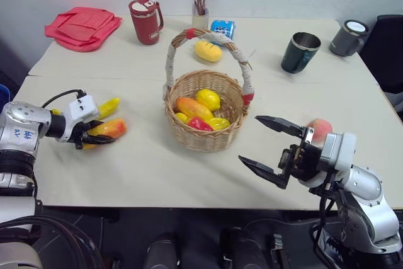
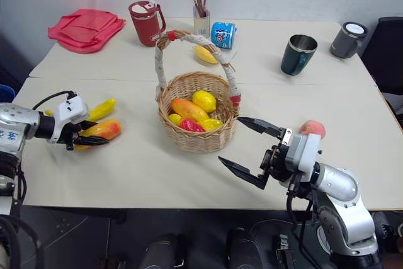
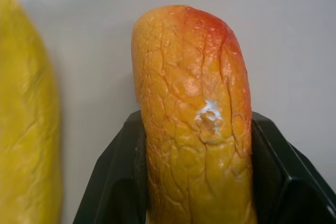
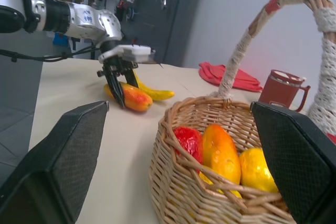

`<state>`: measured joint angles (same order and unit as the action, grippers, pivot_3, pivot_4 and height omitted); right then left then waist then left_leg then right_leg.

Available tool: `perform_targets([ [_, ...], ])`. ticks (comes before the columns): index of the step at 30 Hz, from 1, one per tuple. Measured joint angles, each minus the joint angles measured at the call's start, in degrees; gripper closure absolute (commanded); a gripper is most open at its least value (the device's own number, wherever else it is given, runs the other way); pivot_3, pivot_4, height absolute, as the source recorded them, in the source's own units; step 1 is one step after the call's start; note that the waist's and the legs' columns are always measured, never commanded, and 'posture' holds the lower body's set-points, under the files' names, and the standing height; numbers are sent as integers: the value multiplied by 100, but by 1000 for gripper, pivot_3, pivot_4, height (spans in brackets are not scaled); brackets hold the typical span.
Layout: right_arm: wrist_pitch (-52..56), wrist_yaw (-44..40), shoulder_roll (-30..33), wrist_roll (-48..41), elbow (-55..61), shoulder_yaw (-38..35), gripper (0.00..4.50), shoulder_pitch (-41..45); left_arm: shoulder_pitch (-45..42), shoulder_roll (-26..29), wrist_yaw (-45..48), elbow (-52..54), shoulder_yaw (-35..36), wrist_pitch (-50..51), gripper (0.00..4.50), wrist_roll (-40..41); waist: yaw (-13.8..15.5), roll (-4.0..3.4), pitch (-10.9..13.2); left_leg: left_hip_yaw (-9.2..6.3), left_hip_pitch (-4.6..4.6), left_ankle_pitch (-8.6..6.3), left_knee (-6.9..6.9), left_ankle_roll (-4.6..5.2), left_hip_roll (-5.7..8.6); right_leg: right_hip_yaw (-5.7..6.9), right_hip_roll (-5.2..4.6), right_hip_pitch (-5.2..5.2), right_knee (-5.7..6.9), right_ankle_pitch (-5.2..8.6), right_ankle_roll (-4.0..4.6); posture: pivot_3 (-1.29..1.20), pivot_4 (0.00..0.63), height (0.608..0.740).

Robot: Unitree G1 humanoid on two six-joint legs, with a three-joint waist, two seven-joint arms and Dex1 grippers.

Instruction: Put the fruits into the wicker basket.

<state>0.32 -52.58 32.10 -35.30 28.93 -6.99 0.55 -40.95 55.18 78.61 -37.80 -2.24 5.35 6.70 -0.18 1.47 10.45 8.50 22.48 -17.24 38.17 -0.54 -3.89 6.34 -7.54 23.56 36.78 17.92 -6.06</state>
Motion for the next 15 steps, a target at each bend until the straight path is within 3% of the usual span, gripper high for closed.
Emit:
perform_targets([
  [4,5,49,42,-27,-195,-411,0,-181,323,-3,259,1982,857,1265,2553,1425,15,10,6,-7,0,-2,14,4,2,-2,-5,-10,3,0,0,0,150,740],
  [7,-13,43,49,-26,-424,-625,0,-226,281,-305,-233,3114,1105,1884,2553,1918,22,7,6,-7,-23,-3,15,7,8,-14,-10,-28,4,-1,-2,0,150,740],
  [9,-30,15,65,-13,-588,-717,0,-200,192,-809,-745,3654,983,2242,2553,2044,30,6,7,-7,-27,-1,20,8,9,-16,-8,-31,3,-1,-2,0,150,740],
  [12,2,96,83,-86,-741,-960,0,-123,-102,-2477,-2319,4164,707,2641,2553,2097,105,8,7,-14,-15,-7,52,15,7,-18,-8,-33,8,-3,-6,0,150,740],
  [15,42,113,83,-189,-713,-1074,0,-172,-42,-2874,-2910,4354,327,2720,2553,1911,62,7,6,-12,-21,-9,35,12,10,-30,0,-29,13,-3,-6,0,150,740],
])
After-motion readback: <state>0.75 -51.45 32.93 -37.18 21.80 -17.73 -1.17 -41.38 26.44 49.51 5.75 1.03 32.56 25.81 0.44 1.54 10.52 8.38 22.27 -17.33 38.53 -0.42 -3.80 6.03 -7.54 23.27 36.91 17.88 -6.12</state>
